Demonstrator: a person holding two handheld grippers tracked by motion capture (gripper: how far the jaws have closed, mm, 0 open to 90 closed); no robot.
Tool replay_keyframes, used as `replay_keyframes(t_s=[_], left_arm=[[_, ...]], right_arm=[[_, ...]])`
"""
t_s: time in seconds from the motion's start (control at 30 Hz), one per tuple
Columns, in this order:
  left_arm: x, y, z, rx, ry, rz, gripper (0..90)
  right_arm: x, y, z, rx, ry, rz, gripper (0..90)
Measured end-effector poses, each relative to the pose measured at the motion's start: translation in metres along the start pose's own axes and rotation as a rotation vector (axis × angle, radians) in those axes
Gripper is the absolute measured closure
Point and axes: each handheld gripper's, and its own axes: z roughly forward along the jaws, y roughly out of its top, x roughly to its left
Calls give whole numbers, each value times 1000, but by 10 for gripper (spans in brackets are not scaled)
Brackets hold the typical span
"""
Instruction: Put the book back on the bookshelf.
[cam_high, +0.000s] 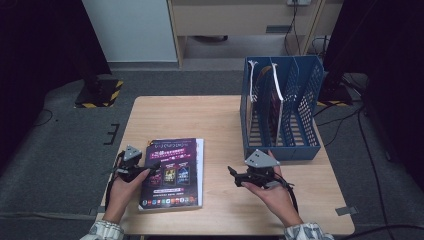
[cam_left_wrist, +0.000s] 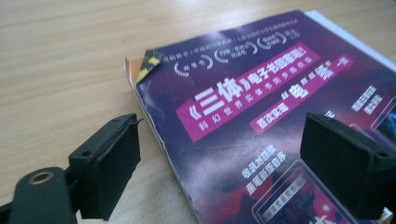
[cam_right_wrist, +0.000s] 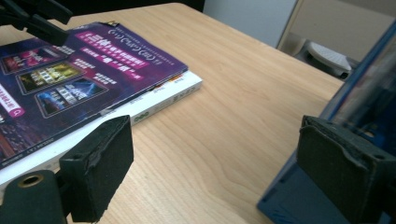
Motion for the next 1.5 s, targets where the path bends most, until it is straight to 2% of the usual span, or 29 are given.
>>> replay_keyframes(t_s=[0.13,0.27,0.43,0.77,0.87,1.03,1.2,1.5], left_arm=[[0,-4,7,35,-24,-17,99],[1,-4,10,37,-41,-34,82],[2,-6,12,37,-68,-52,80],[1,-4,10,39,-64,-44,107],[2,-3,9,33,-68,-57,127],[-1,-1,8,22,-84,-47,155],[-11,2,9,19,-94,-8,157],[-17,5,9,14,-93,15,160]], right_arm=[[9,-1,9,21,21,-19,118],[15,-2,14,42,40,-32,118],[17,-4,17,57,52,-40,117],[20,-8,20,84,72,-49,116],[20,-8,21,91,77,-51,116],[22,-9,22,103,83,-64,115],[23,-11,24,114,85,-70,113],[25,-13,27,131,93,-81,114]])
